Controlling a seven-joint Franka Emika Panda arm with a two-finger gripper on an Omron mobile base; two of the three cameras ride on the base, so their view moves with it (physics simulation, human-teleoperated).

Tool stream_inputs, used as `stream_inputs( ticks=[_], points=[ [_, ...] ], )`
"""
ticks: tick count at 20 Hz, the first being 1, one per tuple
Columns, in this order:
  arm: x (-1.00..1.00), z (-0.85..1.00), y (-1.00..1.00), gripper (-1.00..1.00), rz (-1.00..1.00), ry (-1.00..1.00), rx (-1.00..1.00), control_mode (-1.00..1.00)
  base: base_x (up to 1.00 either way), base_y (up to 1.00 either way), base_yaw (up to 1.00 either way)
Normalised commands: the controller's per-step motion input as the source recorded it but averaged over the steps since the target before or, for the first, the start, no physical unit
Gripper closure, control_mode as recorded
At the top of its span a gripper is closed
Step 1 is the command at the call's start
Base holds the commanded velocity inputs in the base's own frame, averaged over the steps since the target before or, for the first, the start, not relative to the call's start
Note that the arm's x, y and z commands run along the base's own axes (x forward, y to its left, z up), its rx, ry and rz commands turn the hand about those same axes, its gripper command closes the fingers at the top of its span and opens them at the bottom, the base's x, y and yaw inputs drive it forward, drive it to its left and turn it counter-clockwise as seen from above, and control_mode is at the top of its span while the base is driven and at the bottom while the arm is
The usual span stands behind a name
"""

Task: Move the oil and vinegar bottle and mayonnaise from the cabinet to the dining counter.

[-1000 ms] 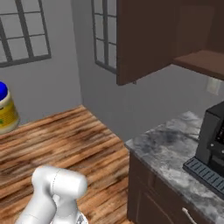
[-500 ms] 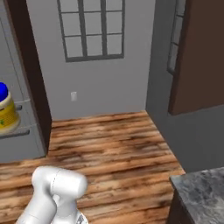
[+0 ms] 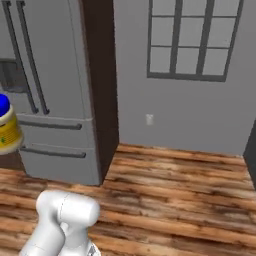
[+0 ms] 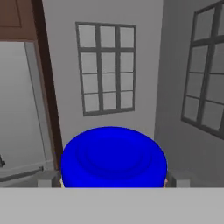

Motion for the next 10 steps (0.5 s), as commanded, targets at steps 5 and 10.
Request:
stream_inputs(
  ticks=[5, 10],
  points=[
    [0.0, 0.0, 0.0, 1.0, 0.0, 0.0, 0.0, 1.0, 0.8, 0.39, 0.58],
    [0.0, 0.0, 0.0, 1.0, 0.0, 0.0, 0.0, 1.0, 0.85, 0.35, 0.57]
  ],
)
